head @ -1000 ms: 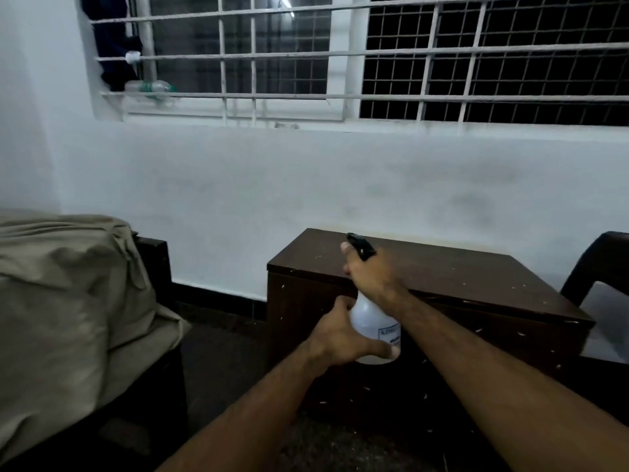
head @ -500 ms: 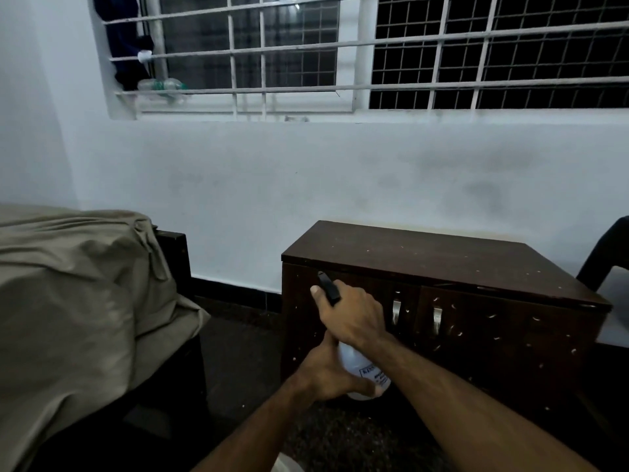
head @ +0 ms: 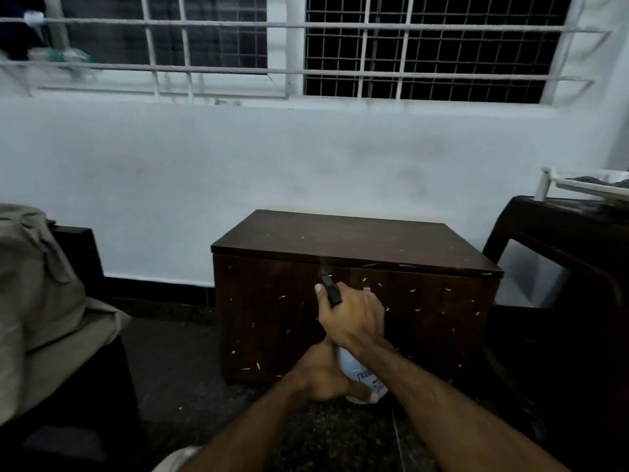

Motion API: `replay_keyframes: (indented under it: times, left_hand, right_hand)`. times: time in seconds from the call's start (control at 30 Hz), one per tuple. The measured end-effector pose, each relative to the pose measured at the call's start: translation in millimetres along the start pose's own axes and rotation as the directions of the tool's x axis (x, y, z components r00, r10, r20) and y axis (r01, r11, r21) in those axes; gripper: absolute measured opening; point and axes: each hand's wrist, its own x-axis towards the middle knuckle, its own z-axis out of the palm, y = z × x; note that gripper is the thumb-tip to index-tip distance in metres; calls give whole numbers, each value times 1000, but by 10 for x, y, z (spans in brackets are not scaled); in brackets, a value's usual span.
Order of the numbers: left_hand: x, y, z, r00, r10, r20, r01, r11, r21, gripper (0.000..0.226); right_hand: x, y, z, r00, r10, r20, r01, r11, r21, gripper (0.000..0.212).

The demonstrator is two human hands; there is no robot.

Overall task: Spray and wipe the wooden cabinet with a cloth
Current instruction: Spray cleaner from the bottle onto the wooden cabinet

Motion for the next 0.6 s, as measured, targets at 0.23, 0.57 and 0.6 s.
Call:
replay_keyframes:
  times: [0.23,0.57,0.6]
  left_hand:
    - [262,215,340,999,42,-2,-42,999,14,119]
    - [533,494,918,993,61,102,-65,997,37,121]
    - [553,497,930,992,64,105,-68,997,43,122]
  right_hand:
    - [-47,550,-293,982,176,-63,-163,971,175,47]
    - [-196,1148,-547,956,279,-85,-267,955,132,46]
    - [-202,1190,-555,951,297,-86,-284,949,135,47]
